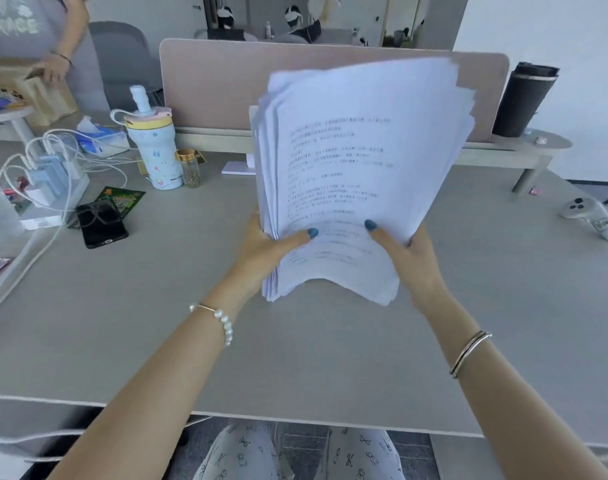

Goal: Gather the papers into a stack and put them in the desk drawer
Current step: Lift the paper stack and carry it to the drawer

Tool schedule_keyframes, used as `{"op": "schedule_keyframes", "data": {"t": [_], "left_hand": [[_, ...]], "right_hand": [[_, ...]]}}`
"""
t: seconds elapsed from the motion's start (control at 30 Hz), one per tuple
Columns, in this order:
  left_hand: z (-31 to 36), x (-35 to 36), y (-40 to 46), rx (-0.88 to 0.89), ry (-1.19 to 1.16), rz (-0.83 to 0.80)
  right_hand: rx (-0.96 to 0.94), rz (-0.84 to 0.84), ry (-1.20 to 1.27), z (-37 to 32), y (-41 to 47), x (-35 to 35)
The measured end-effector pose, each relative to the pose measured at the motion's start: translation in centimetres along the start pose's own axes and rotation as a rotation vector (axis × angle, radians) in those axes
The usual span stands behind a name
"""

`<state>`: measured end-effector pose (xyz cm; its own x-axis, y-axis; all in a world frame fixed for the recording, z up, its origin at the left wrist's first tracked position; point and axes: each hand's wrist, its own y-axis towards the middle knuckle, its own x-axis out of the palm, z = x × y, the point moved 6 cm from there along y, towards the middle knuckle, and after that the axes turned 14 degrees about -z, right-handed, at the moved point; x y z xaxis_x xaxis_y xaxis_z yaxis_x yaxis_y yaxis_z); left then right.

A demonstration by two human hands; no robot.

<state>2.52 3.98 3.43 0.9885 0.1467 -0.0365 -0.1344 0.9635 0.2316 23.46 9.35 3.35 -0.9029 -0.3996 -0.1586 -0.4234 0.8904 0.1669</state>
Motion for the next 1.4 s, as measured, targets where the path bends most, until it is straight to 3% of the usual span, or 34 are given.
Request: {"op": "schedule_keyframes", "data": {"t": [0.1, 0.23, 0.37, 0.63, 0.8, 0.97, 1.17, 1.3, 1.4], "left_hand": [[-2.7, 0.4, -0.7, -0.114, 0.013, -0.004], [-2.6, -0.2, -0.2, -0.085, -0.022, 0.018], [-4.4, 0.6, -0.9, -0.132, -0.108, 0.02], [-0.2, -1.0, -0.6, 0.097, -0.223, -0.04], [-1.6, 0.7, -1.5, -0.006, -0.16, -0.024], [0.6, 1.1, -0.6, 0.092, -0.2, -0.027], [-3.5, 2.9, -1.8, -0.082, -0.167, -0.003], [-1.9, 3.6, -1.2, -0.006, -0.159, -0.032], [-3.4, 4.5, -1.5, -0.051, -0.157, -0.041]], "right_hand": [[0.08, 0.006, -0.016, 2.6, -0.7, 1.2], [-0.007, 0.134, 0.107, 1.6, -0.5, 0.0], [0.009, 0.157, 0.137, 2.8, -1.4, 0.6], [-0.147, 0.098, 0.078, 0.3, -1.8, -1.9], [-0.165, 0.1, 0.123, 2.2, -2.7, -0.8], [-0.244, 0.147, 0.046, -0.3, -2.5, -1.7], [-0.001, 0.136, 0.09, 3.8, -3.1, -1.3], [-0.082, 0.205, 0.109, 2.0, -3.2, -2.9], [0.014, 0.21, 0.081, 3.7, -3.9, -2.9]]}}
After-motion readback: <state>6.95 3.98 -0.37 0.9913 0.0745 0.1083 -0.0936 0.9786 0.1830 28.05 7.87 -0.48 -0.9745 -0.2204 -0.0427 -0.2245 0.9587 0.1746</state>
